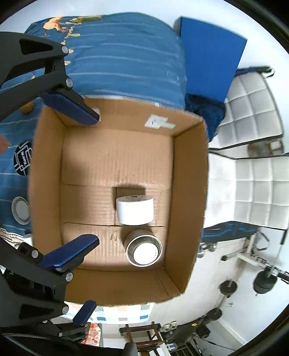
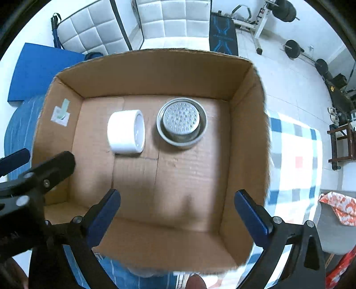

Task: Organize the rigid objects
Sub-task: 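Grasp the black Blank ME tin with the left tool while the right tool grasps the spray bottle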

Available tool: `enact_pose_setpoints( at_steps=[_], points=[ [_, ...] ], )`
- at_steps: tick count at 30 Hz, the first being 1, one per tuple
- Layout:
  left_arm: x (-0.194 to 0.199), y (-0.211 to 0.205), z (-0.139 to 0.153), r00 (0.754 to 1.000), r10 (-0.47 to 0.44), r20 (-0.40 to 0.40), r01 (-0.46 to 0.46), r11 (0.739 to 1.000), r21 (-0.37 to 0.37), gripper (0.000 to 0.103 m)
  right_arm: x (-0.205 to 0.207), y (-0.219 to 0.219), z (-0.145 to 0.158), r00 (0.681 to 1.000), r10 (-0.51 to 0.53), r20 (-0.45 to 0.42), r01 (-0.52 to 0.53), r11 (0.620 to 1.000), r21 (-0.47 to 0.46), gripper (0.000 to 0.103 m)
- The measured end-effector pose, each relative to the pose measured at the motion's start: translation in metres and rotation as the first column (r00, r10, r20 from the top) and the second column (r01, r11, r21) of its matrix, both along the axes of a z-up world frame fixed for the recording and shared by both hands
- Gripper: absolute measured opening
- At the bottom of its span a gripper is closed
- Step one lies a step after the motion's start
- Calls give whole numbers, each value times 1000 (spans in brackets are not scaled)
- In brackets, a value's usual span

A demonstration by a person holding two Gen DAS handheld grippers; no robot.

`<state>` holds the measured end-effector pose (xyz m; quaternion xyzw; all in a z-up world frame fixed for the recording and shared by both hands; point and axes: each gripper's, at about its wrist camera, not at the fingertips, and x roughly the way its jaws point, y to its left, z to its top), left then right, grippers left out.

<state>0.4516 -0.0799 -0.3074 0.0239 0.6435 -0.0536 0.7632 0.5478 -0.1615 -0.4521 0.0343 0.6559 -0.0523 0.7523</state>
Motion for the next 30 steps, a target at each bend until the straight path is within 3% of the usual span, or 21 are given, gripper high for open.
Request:
enact_pose_setpoints(
  at_steps=[11, 23, 30],
  points=[
    [-90, 14, 70, 983, 2, 182, -4, 1000, 11, 101, -89, 3, 71, 987, -45, 155, 47, 999, -12, 103],
    [-162, 33, 118, 963, 19, 270, -14, 1000, -20, 101, -162, 16, 135, 965, -13, 262, 19, 1000, -21, 103],
    [-183, 41, 139, 950, 31, 310, -23, 999, -30, 101, -184, 21, 155, 957, -10, 291, 11, 1000, -2, 103]
  ],
)
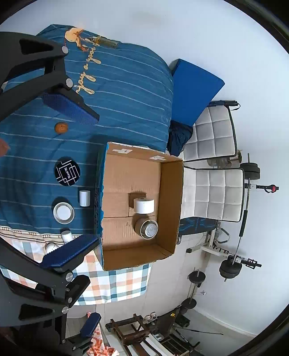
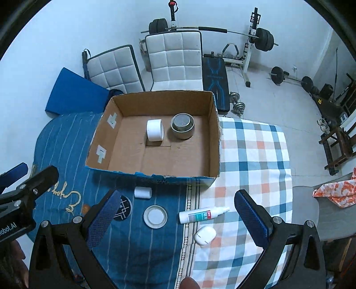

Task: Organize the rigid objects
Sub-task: 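Grasp the black Blank ME tin with the left tool while the right tool grasps the spray bottle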

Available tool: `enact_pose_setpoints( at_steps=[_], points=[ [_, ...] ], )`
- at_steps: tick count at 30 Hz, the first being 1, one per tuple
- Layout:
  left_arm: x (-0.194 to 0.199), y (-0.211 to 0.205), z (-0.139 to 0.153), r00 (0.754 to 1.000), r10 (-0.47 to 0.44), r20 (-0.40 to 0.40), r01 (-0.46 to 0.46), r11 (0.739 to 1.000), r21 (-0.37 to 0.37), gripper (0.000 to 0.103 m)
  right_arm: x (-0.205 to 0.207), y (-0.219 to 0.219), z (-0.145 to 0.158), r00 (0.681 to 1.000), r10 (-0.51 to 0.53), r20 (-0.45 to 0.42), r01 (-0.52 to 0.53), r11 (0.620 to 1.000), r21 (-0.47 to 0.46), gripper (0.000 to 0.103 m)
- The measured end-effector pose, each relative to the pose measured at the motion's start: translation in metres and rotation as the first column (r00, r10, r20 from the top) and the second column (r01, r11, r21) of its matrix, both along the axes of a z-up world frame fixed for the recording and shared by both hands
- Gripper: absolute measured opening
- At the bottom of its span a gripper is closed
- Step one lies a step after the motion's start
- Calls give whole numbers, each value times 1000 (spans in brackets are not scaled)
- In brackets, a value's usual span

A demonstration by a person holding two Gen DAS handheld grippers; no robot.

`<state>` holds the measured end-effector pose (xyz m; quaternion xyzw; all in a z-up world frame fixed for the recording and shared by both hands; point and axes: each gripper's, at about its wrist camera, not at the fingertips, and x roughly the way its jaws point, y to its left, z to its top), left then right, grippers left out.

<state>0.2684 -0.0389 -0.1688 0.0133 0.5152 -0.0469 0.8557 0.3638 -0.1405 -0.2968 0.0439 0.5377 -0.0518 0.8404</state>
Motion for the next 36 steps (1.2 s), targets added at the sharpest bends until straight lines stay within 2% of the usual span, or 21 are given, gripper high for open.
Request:
enact_pose_setpoints(
  at_steps=[3, 6, 11, 14, 17, 20, 22, 23, 27, 30, 31, 32, 33, 36],
  points=[
    [-2, 2, -1, 1000, 3, 0, -3, 1000, 7, 101, -5, -1, -3, 1000, -3, -6, 3, 1000, 2, 103],
    [0, 3, -13, 1000, 16, -18, -15, 999, 30, 101, -4, -7, -18, 999, -18, -45, 18, 1000, 9, 103],
    [4, 11, -51, 995, 46, -86, -43, 998, 43, 101, 0, -21, -57, 990, -48, -132, 49, 999, 7, 103],
    [10, 17, -80, 986, 63, -154, -57, 997, 47, 101, 4, -28, -81, 982, -47, -181, 48, 999, 0, 103],
    [15, 24, -109, 972, 77, -223, -68, 997, 47, 101, 8, -34, -117, 969, -7, -248, 13, 1000, 23, 103],
    [18, 30, -136, 956, 89, -280, -69, 994, 82, 101, 13, -29, -158, 936, 85, -341, -101, 994, -30, 103],
    [17, 32, -151, 949, 95, -302, -66, 992, 105, 101, 14, -22, -188, 898, 153, -413, -210, 973, -96, 103],
    [17, 33, -160, 944, 96, -317, -62, 992, 113, 101, 14, -18, -205, 872, 187, -453, -276, 951, -138, 103],
    [13, 36, -190, 924, 103, -367, -58, 989, 133, 101, 16, -4, -243, 802, 264, -536, -441, 866, -234, 100],
    [10, 37, -208, 912, 105, -396, -54, 989, 137, 101, 17, 0, -264, 766, 290, -574, -502, 828, -251, 88],
    [10, 37, -214, 908, 105, -406, -52, 989, 139, 101, 20, 0, -271, 752, 289, -593, -507, 828, -241, 78],
    [10, 36, -219, 904, 104, -415, -50, 989, 138, 101, 21, -1, -277, 747, 279, -603, -506, 827, -244, 74],
    [10, 36, -223, 900, 101, -423, -47, 990, 136, 101, 19, -1, -278, 752, 275, -599, -507, 822, -259, 72],
    [11, 35, -238, 886, 102, -452, -47, 990, 131, 101, 18, -2, -275, 763, 273, -585, -491, 834, -252, 54]
  ],
)
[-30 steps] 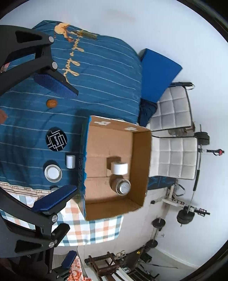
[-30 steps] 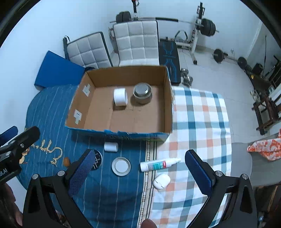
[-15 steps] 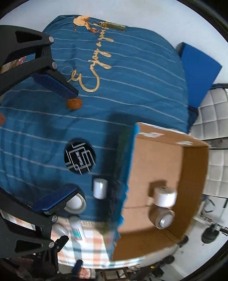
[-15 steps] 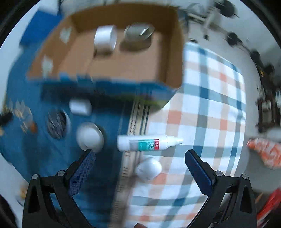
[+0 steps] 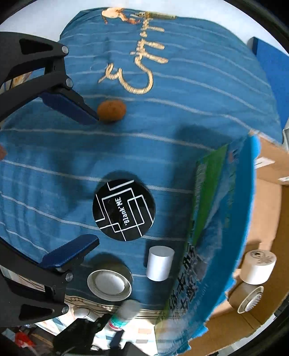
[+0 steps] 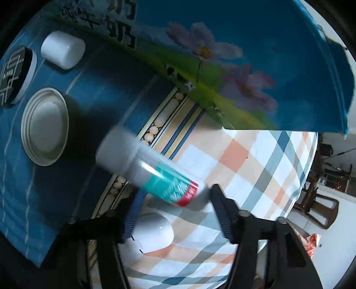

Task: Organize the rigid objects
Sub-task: 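Grasp the black Blank ME tin with the left tool while the right tool grasps the spray bottle, then carry the black tin and spray bottle into the box and release both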

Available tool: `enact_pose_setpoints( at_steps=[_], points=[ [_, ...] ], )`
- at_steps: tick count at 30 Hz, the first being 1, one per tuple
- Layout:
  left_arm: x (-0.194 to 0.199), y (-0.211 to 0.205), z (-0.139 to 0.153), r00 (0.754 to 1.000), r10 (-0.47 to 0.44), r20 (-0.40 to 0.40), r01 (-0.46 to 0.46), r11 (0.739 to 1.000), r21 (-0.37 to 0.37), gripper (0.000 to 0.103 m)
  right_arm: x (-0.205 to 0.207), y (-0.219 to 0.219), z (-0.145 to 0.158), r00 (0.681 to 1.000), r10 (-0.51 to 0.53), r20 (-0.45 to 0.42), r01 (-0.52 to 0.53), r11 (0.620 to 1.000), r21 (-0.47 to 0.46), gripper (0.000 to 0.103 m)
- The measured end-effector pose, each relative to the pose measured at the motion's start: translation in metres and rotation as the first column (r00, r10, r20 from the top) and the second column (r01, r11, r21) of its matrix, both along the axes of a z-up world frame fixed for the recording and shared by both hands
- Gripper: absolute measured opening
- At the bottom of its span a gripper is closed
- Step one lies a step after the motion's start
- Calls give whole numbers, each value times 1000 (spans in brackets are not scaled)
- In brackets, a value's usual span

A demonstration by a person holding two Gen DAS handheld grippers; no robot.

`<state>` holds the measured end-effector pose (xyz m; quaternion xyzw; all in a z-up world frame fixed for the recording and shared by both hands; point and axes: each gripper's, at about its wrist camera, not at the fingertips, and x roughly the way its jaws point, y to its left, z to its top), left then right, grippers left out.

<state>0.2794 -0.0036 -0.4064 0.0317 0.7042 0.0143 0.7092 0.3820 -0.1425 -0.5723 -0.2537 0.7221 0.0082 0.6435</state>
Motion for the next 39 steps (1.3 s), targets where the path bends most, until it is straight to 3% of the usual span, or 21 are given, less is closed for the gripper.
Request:
enact_pose_setpoints(
  at_steps=[2, 3, 8, 13, 17, 21, 26, 31, 36, 39],
  points=[
    [1, -3, -8, 1000, 3, -15, -3, 1000, -13, 101, -1, -1, 2, 999, -26, -42, 28, 998, 54, 42],
    [2, -4, -12, 1000, 5, -23, -5, 1000, -19, 101, -1, -2, 3, 997, -42, -60, 47, 996, 78, 40],
    [10, -16, -32, 999, -18, -51, 16, 999, -31, 101, 0, -11, 3, 982, -140, -127, 162, 969, 186, 40],
    [27, -27, -60, 994, -57, -90, 57, 998, 2, 100, 4, -26, -9, 962, -229, -151, 256, 946, 196, 41],
    [32, -30, -69, 993, -79, -93, 78, 997, -12, 73, 1, -42, -6, 906, -390, -164, 420, 874, 243, 37],
    [26, -27, -73, 993, -72, -88, 69, 997, -38, 73, -13, -56, -4, 835, -496, -239, 550, 770, 323, 37],
    [-2, -31, -72, 993, -79, -84, 76, 997, -29, 73, -18, -67, 3, 803, -554, -220, 594, 712, 375, 38],
    [-20, -36, -77, 992, -82, -93, 80, 997, -22, 73, -10, -68, 0, 817, -556, -153, 568, 728, 384, 40],
    [-21, -38, -82, 994, -60, -92, 57, 998, -28, 73, -24, -69, -6, 751, -624, -216, 656, 670, 348, 38],
    [-23, -37, -78, 994, -60, -90, 57, 998, -34, 74, -33, -71, -3, 744, -611, -270, 667, 658, 350, 38]
  ],
)
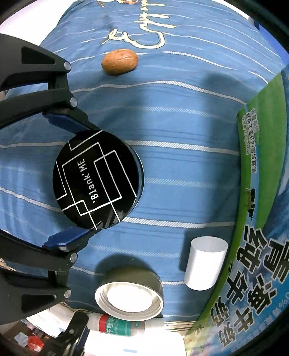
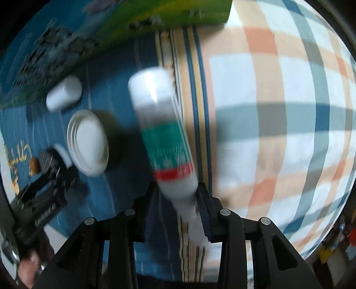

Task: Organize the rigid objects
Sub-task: 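Carry the black tin and spray bottle into the box and release both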

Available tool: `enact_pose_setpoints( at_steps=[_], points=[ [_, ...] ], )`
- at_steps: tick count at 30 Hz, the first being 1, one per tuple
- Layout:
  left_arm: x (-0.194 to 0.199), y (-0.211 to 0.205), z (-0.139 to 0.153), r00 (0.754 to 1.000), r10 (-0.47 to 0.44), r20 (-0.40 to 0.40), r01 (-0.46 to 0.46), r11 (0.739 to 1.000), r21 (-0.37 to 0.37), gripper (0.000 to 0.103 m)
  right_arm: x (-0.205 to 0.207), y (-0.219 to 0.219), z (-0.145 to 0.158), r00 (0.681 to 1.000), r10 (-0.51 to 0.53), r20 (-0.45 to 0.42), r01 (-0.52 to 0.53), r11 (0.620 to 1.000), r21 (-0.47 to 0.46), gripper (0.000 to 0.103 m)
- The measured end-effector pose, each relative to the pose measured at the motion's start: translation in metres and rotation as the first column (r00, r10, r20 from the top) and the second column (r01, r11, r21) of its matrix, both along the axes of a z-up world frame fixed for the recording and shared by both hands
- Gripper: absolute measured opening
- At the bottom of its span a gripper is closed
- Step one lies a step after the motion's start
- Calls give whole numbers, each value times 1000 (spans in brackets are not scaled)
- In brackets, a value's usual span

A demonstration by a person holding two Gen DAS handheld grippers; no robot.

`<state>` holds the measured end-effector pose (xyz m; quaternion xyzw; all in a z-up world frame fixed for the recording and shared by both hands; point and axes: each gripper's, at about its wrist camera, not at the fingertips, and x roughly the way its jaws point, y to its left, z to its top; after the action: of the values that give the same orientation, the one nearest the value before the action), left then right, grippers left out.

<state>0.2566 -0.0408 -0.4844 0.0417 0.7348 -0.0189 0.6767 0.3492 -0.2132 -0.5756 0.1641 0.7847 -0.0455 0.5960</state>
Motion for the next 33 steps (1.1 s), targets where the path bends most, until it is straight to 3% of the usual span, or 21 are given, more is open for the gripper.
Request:
enact_pose_setpoints(
  at_steps=[1, 2, 3, 7, 9, 10, 11, 13, 24, 25, 33],
  points=[
    [1, 2, 0, 1000, 3, 1, -3, 1000, -2, 74, -3, -1, 5, 1000, 6, 11, -6, 1000, -7, 45],
    [4, 10, 2, 1000, 4, 0, -4, 1000, -4, 74, -3, -2, 13, 999, 11, 41, -10, 1000, -19, 59],
    [4, 10, 2, 1000, 5, -1, -5, 1000, -3, 75, -3, -4, 19, 998, 10, 68, -8, 1000, -26, 65],
    [3, 16, -6, 1000, 20, -2, -20, 1000, -16, 75, 8, 0, 30, 992, 7, 123, 1, 998, -58, 68],
    [6, 18, -9, 1000, 21, -4, -21, 1000, -20, 75, 17, -1, 23, 993, 4, 122, 5, 998, -70, 67],
    [7, 18, -9, 1000, 20, -3, -20, 1000, -20, 75, 21, 2, 19, 993, 14, 115, -4, 996, -93, 61],
    [7, 19, -8, 1000, 19, -3, -19, 1000, -20, 75, 25, 4, 15, 994, 22, 109, -10, 994, -109, 48],
    [7, 19, -8, 1000, 21, -4, -21, 1000, -21, 75, 31, 6, 5, 997, 29, 75, -21, 993, -113, 40],
    [12, 17, -6, 1000, 26, 10, -25, 999, -25, 73, 35, 66, 5, 995, 89, 44, -78, 974, -214, 38],
    [12, 17, -5, 1000, 26, 13, -26, 999, -25, 73, 30, 86, -2, 995, 90, 43, -79, 973, -217, 37],
    [-3, 11, 13, 998, 24, 63, -22, 999, -34, 73, 6, 99, 11, 994, 92, 66, -78, 978, -193, 35]
  ],
)
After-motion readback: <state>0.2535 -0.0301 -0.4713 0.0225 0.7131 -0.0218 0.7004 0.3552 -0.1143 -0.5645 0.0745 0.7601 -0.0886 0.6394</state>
